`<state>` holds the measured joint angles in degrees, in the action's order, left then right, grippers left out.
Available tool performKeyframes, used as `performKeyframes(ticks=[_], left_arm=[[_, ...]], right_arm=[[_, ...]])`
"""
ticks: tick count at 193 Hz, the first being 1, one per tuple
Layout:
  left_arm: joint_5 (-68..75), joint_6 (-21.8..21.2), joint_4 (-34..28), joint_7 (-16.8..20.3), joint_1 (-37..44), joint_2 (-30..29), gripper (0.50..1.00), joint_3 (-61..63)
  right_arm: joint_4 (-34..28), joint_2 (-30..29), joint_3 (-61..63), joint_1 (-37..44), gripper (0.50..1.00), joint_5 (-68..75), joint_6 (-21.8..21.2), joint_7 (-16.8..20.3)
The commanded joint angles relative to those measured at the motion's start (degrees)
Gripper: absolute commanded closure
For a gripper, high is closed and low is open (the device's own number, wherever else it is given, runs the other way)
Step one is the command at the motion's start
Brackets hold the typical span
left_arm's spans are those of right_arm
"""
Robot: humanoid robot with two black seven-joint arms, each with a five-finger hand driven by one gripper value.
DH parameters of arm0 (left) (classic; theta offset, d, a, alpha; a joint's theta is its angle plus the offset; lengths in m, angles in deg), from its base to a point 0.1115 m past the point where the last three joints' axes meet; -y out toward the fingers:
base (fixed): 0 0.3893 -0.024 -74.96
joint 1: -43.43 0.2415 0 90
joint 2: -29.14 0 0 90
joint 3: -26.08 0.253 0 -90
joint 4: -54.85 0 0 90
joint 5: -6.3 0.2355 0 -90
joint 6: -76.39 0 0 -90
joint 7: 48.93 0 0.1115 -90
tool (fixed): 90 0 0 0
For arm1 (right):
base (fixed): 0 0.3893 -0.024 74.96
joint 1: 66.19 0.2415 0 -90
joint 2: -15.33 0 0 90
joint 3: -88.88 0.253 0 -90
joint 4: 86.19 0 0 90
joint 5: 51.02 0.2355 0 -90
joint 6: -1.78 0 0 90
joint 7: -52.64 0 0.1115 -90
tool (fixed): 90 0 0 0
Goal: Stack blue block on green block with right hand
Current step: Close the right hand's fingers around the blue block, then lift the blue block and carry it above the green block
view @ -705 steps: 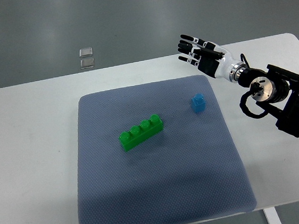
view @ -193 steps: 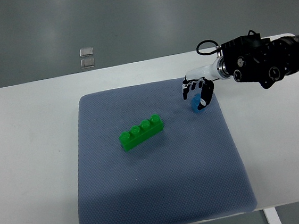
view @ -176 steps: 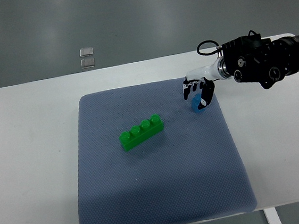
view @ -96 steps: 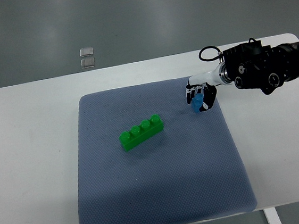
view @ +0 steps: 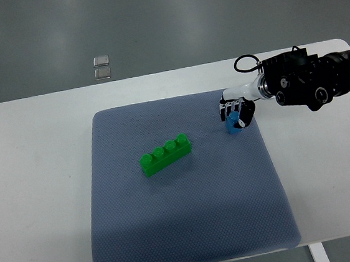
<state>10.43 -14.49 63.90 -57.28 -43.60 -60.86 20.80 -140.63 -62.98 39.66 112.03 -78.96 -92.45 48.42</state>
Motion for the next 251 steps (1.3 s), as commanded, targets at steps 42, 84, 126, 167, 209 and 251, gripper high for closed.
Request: performKeyframes(ticks=[42,84,126,167,209,251], left_arm=[[0.0,0.0,0.0,0.0,0.0,0.0,0.500,-0.1],[0.0,0.0,0.0,0.0,0.0,0.0,0.500,0.0],[0.0,0.0,0.0,0.0,0.0,0.0,0.500,0.0],[0.0,0.0,0.0,0.0,0.0,0.0,0.500,0.0],[0.0,0.0,0.0,0.0,-0.1,0.0,0.500,0.0],[0.0,0.0,0.0,0.0,0.0,0.0,0.500,0.0]], right_arm=[[0.6,-0.4,-0.3,-0.8,0.877,-0.6,0.1,-0.2],[0.6,0.0,-0.4,-0.2,0.883,-0.6,1.2,-0.4],[0.3,0.7,-0.3,0.4,0.895,-0.5,1.2,-0.6],[-2.3,0.7,-0.1,5.6,0.895,0.0,1.1,-0.7],[-5.2,-1.5,-0.2,10.4,0.895,2.4,0.8,-0.9],[-9.3,-6.8,-1.0,17.9,0.895,6.1,0.6,-0.9]])
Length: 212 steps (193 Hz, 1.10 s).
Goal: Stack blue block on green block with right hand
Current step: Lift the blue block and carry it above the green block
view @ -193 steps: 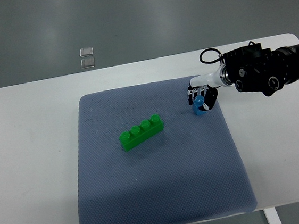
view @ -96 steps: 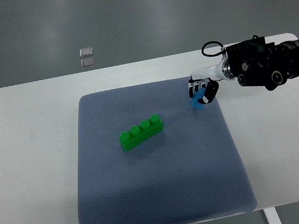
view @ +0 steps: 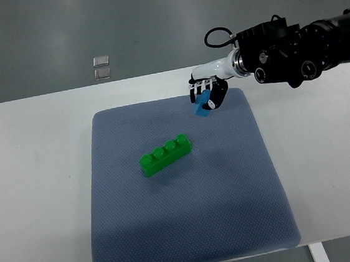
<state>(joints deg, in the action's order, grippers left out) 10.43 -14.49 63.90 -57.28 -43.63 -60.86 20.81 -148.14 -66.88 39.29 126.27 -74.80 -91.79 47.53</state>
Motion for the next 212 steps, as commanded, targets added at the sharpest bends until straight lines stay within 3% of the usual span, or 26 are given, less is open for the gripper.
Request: performKeyframes(ticks=[1,20,91,212], left_arm=[[0.0,0.0,0.0,0.0,0.1,0.0,0.500,0.0],[0.0,0.0,0.0,0.0,0.0,0.0,0.500,-0.1],[0.0,0.0,0.0,0.0,0.0,0.0,0.500,0.0],[0.0,0.0,0.0,0.0,0.0,0.0,0.500,0.0]], right_arm=[[-1.8,-2.9,-0.6,3.7,0.895,1.9,0.0,0.0],[-3.1,-7.8,-1.7,7.0,0.895,3.1,0.4,-0.1],[-3.3,-7.8,-5.3,10.0,0.893,4.7,0.1,0.3],[-6.2,-7.8,-5.4,9.9,0.895,8.1,3.8,-1.2]])
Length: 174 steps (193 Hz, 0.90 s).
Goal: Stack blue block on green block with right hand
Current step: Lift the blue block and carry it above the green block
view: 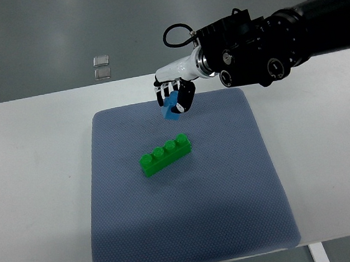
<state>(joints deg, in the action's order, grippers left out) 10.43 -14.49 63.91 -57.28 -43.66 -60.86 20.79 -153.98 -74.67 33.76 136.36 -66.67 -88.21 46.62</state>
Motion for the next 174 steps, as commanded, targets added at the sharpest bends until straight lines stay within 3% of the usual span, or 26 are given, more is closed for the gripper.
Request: performKeyframes(ticks=[1,65,174], left_arm=[[0.0,0.0,0.0,0.0,0.0,0.0,0.500,0.0],[0.0,0.0,0.0,0.0,0.0,0.0,0.500,0.0],[0.0,0.0,0.0,0.0,0.0,0.0,0.500,0.0]], right_arm=[[-0.4,0.0,0.1,-0.2,0.895,0.0,0.2,-0.3],[-3.8,0.0,3.5,-0.8,0.893,0.1,2.4,-4.5],[-2.8,0.0,3.7,-4.1,0.891,-1.8,4.5,-5.4]])
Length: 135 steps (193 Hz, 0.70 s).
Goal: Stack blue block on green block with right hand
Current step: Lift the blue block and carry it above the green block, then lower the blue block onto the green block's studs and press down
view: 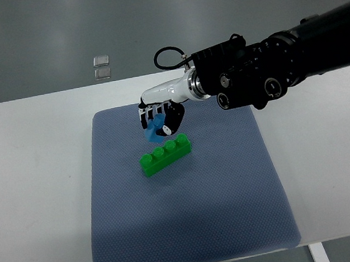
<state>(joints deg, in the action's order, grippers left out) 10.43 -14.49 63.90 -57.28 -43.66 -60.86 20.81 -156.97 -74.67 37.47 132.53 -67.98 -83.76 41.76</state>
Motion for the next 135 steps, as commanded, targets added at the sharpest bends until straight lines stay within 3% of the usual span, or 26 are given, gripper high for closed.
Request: performKeyframes(ticks=[1,135], left_arm=[[0.0,0.0,0.0,0.0,0.0,0.0,0.500,0.0],[0.0,0.0,0.0,0.0,0.0,0.0,0.500,0.0]], right_arm=[[0.2,0.0,0.0,-0.3,0.891,-0.5,0.0,-0.6],[3.1,0.0,-0.3,-4.1,0.891,-4.7,0.8,-0.8]])
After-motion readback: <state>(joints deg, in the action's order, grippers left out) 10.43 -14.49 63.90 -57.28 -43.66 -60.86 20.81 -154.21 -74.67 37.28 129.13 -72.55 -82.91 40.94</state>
